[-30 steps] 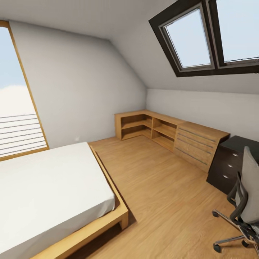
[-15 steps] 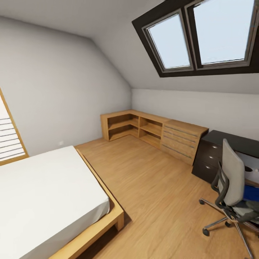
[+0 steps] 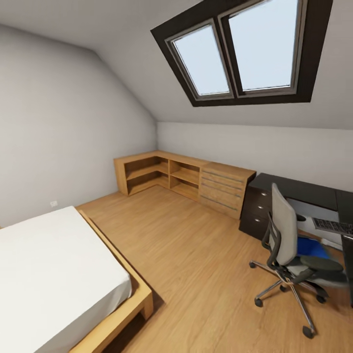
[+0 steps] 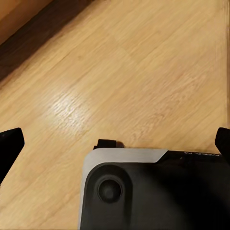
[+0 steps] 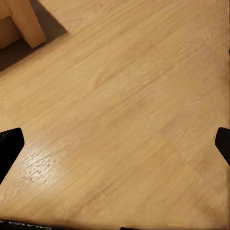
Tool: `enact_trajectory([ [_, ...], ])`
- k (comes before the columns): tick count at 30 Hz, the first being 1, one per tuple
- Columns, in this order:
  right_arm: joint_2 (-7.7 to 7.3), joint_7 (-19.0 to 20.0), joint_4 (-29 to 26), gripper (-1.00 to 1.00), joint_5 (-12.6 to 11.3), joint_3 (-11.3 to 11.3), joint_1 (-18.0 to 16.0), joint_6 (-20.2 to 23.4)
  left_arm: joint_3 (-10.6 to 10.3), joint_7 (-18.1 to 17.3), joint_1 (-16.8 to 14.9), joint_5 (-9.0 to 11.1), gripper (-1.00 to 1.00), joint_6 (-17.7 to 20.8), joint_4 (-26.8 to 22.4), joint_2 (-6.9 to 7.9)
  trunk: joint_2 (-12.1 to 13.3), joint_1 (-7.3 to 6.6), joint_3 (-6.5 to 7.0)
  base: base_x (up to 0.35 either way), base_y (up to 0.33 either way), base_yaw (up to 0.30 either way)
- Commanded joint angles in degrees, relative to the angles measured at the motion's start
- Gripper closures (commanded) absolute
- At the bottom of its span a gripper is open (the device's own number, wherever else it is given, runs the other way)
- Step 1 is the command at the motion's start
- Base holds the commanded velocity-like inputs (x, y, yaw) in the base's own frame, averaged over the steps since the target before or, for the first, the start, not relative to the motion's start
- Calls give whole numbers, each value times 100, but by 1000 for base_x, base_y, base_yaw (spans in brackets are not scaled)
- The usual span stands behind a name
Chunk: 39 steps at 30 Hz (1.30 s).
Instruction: In the bedroom, organize the workspace by keeping the computer under the desk, ensuring the monitor is on the desk, placing the keyboard on the desk next to the monitor, placing the mouse on the desk next to the keyboard, moving the folder from the swivel chair onto the desk next to the mouse, stacking the notebook on top of the folder with the pen on top of the notebook, and positioning the swivel chair next to the desk.
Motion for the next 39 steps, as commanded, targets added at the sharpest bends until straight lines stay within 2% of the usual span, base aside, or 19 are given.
enact_trajectory([
  [1,0,-6,1,-100,22,0,-3,-11,-6,-8,-2,53,-100,-16,1,0,-5,1,-5,0,0,-300],
  [14,0,-9,-10,-100,19,0,-3,-11,-6,-8,-2,56,-100,-16,1,2,-5,1,25,0,0,-279],
  [22,7,-36,-40,-100,-11,-15,-3,-10,-6,-8,-2,56,-100,-16,1,2,-5,1,11,0,0,-42],
  [39,9,-41,-61,-100,-45,-35,-3,-3,-6,-8,-2,56,-100,-16,1,1,-5,1,-128,0,0,-89],
])
